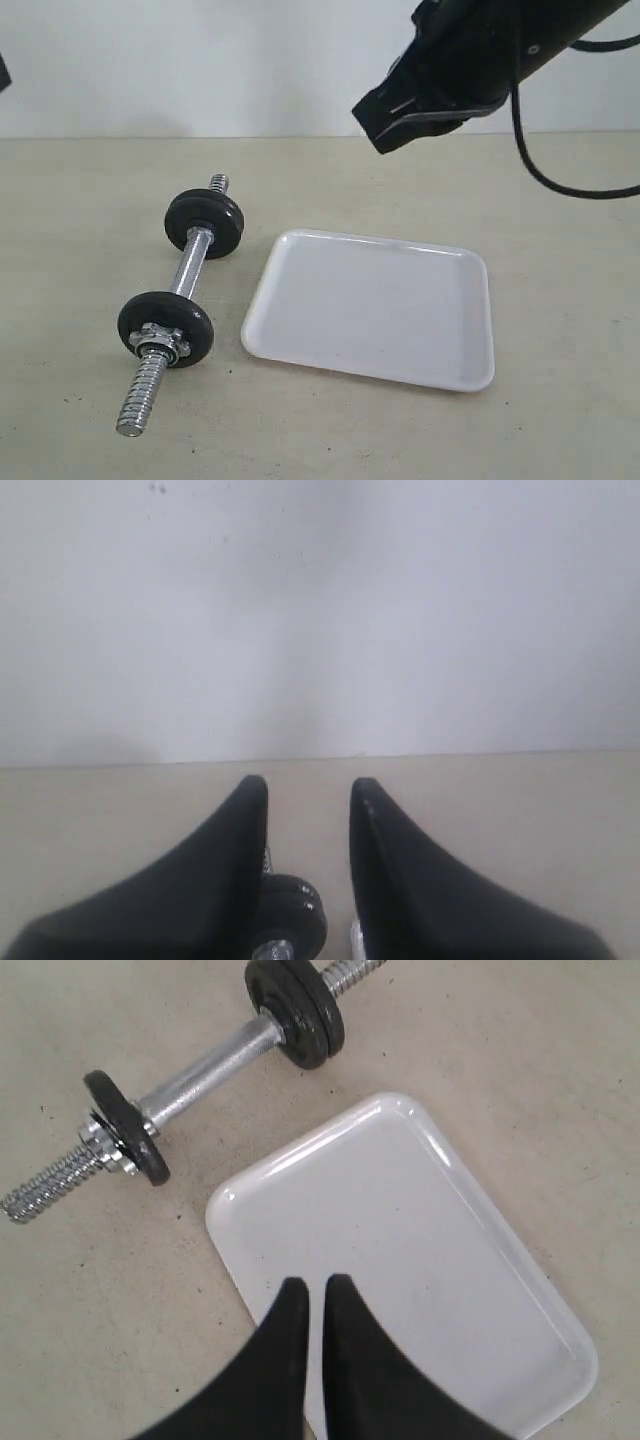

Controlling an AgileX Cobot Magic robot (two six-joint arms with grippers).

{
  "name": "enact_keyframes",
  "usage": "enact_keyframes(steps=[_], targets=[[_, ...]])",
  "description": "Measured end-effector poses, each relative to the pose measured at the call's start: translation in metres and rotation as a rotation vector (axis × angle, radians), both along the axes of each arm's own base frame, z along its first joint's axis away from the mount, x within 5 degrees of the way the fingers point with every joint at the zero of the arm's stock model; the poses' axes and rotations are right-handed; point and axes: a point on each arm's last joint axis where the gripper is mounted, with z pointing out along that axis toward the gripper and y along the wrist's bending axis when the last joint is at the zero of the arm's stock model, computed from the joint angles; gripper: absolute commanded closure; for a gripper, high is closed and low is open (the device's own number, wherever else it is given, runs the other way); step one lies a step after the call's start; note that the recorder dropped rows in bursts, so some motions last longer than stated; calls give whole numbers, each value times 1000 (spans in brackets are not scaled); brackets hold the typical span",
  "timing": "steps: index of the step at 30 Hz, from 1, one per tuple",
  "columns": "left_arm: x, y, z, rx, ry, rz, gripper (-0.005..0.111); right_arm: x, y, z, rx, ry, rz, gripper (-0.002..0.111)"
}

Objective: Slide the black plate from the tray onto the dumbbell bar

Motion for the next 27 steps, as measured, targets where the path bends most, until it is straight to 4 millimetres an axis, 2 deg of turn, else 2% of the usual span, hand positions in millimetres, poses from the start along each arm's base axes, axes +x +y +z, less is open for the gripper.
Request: enact_keyframes(steps=[3,8,13,17,21,27], targets=[[-22,7,10,-23,-76,-14,80,-13,-7,19,31,-45,-8,108],[-59,13,20,37,-179,-100,82,-39,-23,47,49,-118,-3,108],[-90,16,24,67,-226,-202,89,-72,-43,72,59,-174,-11,108],[-111,16,18,168,-232,-292,95,-101,-59,88,77,-199,-15,108],[-126,18,4,271,-142,-357,102,-142,-81,105,111,-228,-20,108],[-145,32,-12,232,12,-292,102,-210,-118,124,217,-335,-50,108]])
